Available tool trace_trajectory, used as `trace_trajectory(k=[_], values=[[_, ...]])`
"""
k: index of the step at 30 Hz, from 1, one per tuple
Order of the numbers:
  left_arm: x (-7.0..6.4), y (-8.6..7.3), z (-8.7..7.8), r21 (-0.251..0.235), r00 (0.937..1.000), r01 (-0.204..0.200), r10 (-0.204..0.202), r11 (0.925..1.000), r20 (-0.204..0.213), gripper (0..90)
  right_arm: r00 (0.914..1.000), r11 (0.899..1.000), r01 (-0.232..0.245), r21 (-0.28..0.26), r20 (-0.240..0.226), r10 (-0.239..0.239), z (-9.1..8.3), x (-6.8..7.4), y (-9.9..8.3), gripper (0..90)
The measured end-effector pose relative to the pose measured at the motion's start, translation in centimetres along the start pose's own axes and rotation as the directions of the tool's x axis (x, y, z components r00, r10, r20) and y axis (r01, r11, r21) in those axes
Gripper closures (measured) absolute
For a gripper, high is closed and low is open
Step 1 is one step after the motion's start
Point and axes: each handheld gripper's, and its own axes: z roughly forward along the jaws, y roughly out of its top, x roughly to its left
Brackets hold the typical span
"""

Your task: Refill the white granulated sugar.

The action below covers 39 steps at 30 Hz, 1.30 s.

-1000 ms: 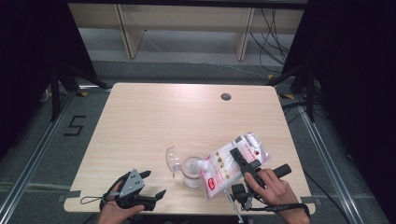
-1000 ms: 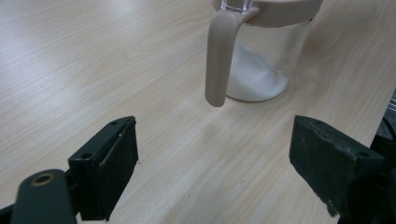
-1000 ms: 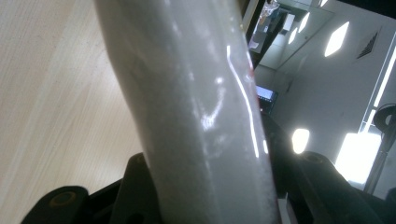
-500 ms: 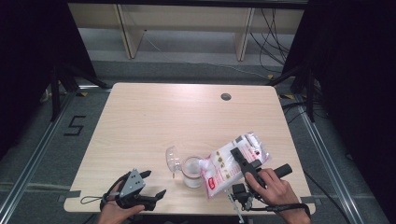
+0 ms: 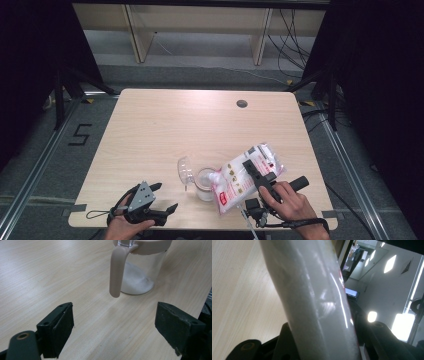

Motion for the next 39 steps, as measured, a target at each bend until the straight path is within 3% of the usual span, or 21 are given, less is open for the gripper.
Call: trace_trajectory(k=[2, 4, 6, 7, 9, 12, 13, 14, 18, 20, 22, 25, 27, 28, 29, 32, 33, 34, 35, 37, 39], values=[[0.01, 0.01, 0.00, 0.003, 1.0000, 0.001, -0.001, 1.0000, -0.001, 15.3, 0.9997, 1.000, -0.021, 0.007, -0.016, 0.021, -0.07, 0.09, 0.07, 63.1], [-0.05, 0.00, 0.06, -0.001, 1.0000, 0.003, -0.003, 1.0000, -0.001, 15.3, 0.9997, 1.000, -0.026, -0.006, -0.001, 0.026, -0.01, 0.07, 0.07, 63.2], [0.13, 0.07, 0.05, 0.000, 0.9995, -0.031, 0.031, 0.9995, 0.001, 15.3, 0.9998, 1.000, -0.016, -0.013, 0.011, 0.016, -0.02, -0.08, 0.09, 63.3], [0.11, 0.07, 0.04, 0.000, 0.9996, -0.029, 0.029, 0.9996, 0.001, 15.3, 0.9999, 1.000, 0.005, -0.018, 0.011, -0.005, 0.00, -0.27, 0.02, 63.4], [0.00, 0.00, 0.00, 0.004, 1.0000, 0.002, -0.002, 1.0000, -0.002, 15.3, 0.9999, 1.000, -0.015, -0.006, -0.002, 0.015, -0.11, -0.20, 0.04, 63.5], [0.21, 0.07, -0.02, 0.002, 0.9995, -0.031, 0.031, 0.9995, -0.003, 15.3, 1.0000, 1.000, -0.004, -0.007, -0.001, 0.004, -0.06, -0.28, 0.03, 63.7], [0.19, 0.08, -0.03, 0.003, 0.9996, -0.029, 0.029, 0.9996, 0.000, 15.3, 0.9996, 1.000, -0.025, 0.001, -0.011, 0.025, -0.08, -0.10, 0.00, 63.8], [0.01, 0.02, 0.00, 0.003, 1.0000, 0.001, -0.001, 1.0000, -0.001, 15.3, 0.9997, 1.000, -0.024, -0.004, -0.008, 0.024, -0.07, -0.14, -0.01, 63.8], [0.25, 0.06, -0.01, -0.003, 0.9996, -0.028, 0.028, 0.9996, 0.001, 15.3, 0.9998, 1.000, -0.020, -0.013, 0.005, 0.020, -0.09, -0.14, 0.04, 63.9], [0.27, 0.06, -0.02, -0.006, 0.9997, -0.026, 0.026, 0.9996, -0.001, 15.3, 0.9985, 0.998, -0.055, -0.008, -0.005, 0.055, -0.14, 0.08, 0.16, 64.0], [0.28, 0.05, 0.03, -0.010, 0.9997, -0.026, 0.026, 0.9996, -0.001, 15.3, 1.0000, 1.000, 0.008, -0.029, 0.002, -0.008, -0.06, -0.43, 0.21, 64.0], [0.06, 0.00, 0.04, -0.005, 1.0000, 0.002, -0.002, 1.0000, -0.001, 15.3, 0.9998, 1.000, -0.019, -0.025, 0.002, 0.019, -0.13, -0.17, 0.29, 64.2], [0.08, 0.01, 0.02, -0.005, 1.0000, -0.002, 0.002, 1.0000, 0.000, 15.3, 0.9998, 0.999, -0.019, -0.026, -0.003, 0.019, -0.13, -0.18, 0.34, 64.2], [0.08, 0.01, 0.01, -0.005, 1.0000, -0.001, 0.001, 1.0000, 0.000, 15.3, 0.9989, 0.999, -0.046, -0.022, -0.003, 0.046, -0.15, -0.04, 0.43, 64.3], [0.08, 0.00, 0.01, -0.006, 1.0000, 0.001, -0.001, 1.0000, 0.000, 15.3, 1.0000, 0.999, -0.002, -0.040, -0.001, 0.002, -0.02, -0.36, 0.37, 64.3], [0.17, 0.03, 0.01, -0.003, 0.9999, -0.017, 0.017, 0.9999, -0.002, 15.3, 0.9994, 0.999, -0.033, -0.025, -0.012, 0.032, -0.09, -0.10, 0.31, 64.5], [-0.01, 0.01, 0.07, -0.004, 1.0000, 0.006, -0.006, 1.0000, -0.002, 15.3, 0.9994, 0.999, -0.032, -0.024, -0.012, 0.031, -0.09, -0.13, 0.30, 64.6], [0.17, 0.07, 0.00, 0.004, 0.9997, -0.025, 0.025, 0.9997, 0.000, 15.3, 0.9994, 0.999, -0.032, -0.023, -0.010, 0.032, -0.08, -0.13, 0.30, 64.6], [0.03, 0.02, 0.01, 0.004, 1.0000, -0.002, 0.002, 1.0000, -0.001, 15.3, 0.9994, 0.999, -0.034, -0.024, -0.010, 0.033, -0.06, -0.14, 0.30, 64.7], [0.13, 0.06, -0.01, 0.001, 0.9998, -0.018, 0.018, 0.9998, -0.004, 15.4, 1.0000, 0.999, -0.008, -0.037, 0.003, 0.008, 0.06, -0.39, 0.34, 64.7], [0.23, 0.06, 0.00, -0.003, 0.9996, -0.027, 0.027, 0.9996, 0.001, 15.3, 0.9988, 0.999, -0.047, -0.019, -0.012, 0.047, 0.03, -0.18, 0.36, 64.8]])
